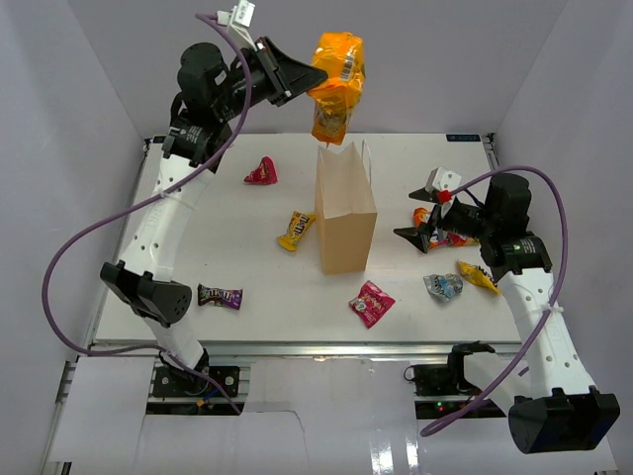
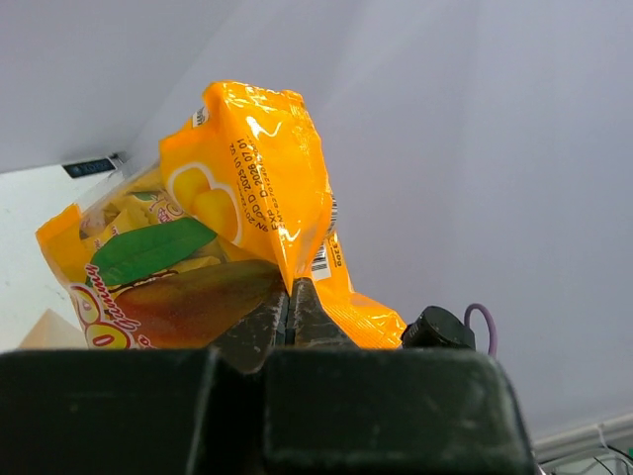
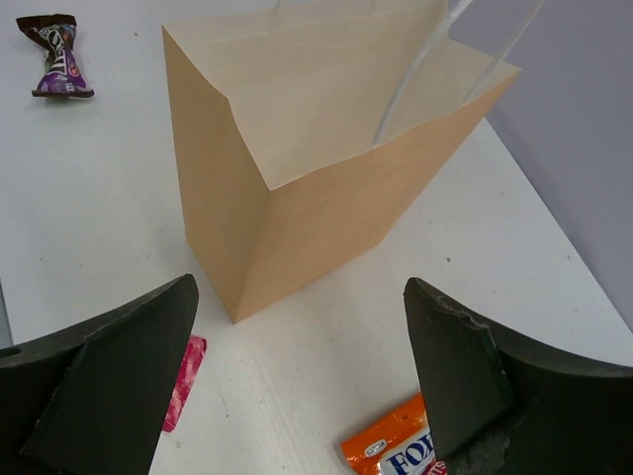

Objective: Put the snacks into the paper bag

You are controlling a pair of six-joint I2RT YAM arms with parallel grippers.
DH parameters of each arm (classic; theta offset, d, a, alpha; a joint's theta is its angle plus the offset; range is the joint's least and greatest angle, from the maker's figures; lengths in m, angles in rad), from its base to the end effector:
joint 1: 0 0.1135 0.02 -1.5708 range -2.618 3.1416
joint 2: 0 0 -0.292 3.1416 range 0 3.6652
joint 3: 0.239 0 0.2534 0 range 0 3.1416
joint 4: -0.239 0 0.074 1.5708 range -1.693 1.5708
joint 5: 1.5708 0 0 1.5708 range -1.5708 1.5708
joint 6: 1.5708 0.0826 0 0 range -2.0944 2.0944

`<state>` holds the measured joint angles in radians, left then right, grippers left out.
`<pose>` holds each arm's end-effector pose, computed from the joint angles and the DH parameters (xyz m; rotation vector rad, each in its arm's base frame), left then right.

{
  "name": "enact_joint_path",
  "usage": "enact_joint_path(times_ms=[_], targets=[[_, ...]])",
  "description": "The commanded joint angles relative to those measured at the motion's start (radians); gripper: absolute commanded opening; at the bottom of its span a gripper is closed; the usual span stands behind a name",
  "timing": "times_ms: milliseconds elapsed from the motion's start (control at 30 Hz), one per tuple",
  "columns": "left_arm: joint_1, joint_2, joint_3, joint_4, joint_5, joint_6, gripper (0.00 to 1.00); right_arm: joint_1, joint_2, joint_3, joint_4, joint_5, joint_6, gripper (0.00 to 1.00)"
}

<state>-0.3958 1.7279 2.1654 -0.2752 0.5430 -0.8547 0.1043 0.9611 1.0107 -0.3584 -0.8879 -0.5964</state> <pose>0.3582 -0.1959 0.5839 0.1386 1.5857 -1.3835 0.2080 0.0862 0.3867 -1.1314 1.3854 0.4787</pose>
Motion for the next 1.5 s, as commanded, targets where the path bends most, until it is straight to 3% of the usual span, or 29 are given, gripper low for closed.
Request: enact_joint_path(times_ms=[0, 900, 1233, 1267, 1333, 1367, 1400, 1467], targets=[[-0.038, -0.031, 0.063, 0.120, 0.032, -0.034, 0.00, -0.018, -0.019, -0.018, 0.053, 0.009, 0.038, 0.90], [-0.067, -0.232, -0.468, 0.152, -0.006, 0.051, 0.00, -0.077, -0.019, -0.070, 0.082, 0.038, 0.076, 0.90], [-0.067, -0.226, -0.607, 0.209, 0.043, 0.023, 0.00, -0.086, -0.032, -0.113, 0.084, 0.044, 0.086, 0.90], [-0.067, -0.225, -0.610, 0.209, 0.044, 0.022, 0.02, -0.086, -0.035, -0.121, 0.087, 0.047, 0.090, 0.90], [-0.069, -0.217, -0.618, 0.214, 0.051, 0.019, 0.19, -0.089, -0.035, -0.130, 0.102, 0.072, 0.136, 0.90], [-0.069, -0.215, -0.619, 0.214, 0.057, 0.020, 0.28, -0.092, -0.033, -0.135, 0.123, 0.084, 0.158, 0.90], [-0.069, -0.212, -0.621, 0.214, 0.061, 0.019, 0.47, -0.092, -0.033, -0.144, 0.131, 0.108, 0.176, 0.90], [-0.069, -0.209, -0.624, 0.212, 0.072, 0.019, 0.61, -0.092, -0.028, -0.150, 0.150, 0.153, 0.227, 0.90]])
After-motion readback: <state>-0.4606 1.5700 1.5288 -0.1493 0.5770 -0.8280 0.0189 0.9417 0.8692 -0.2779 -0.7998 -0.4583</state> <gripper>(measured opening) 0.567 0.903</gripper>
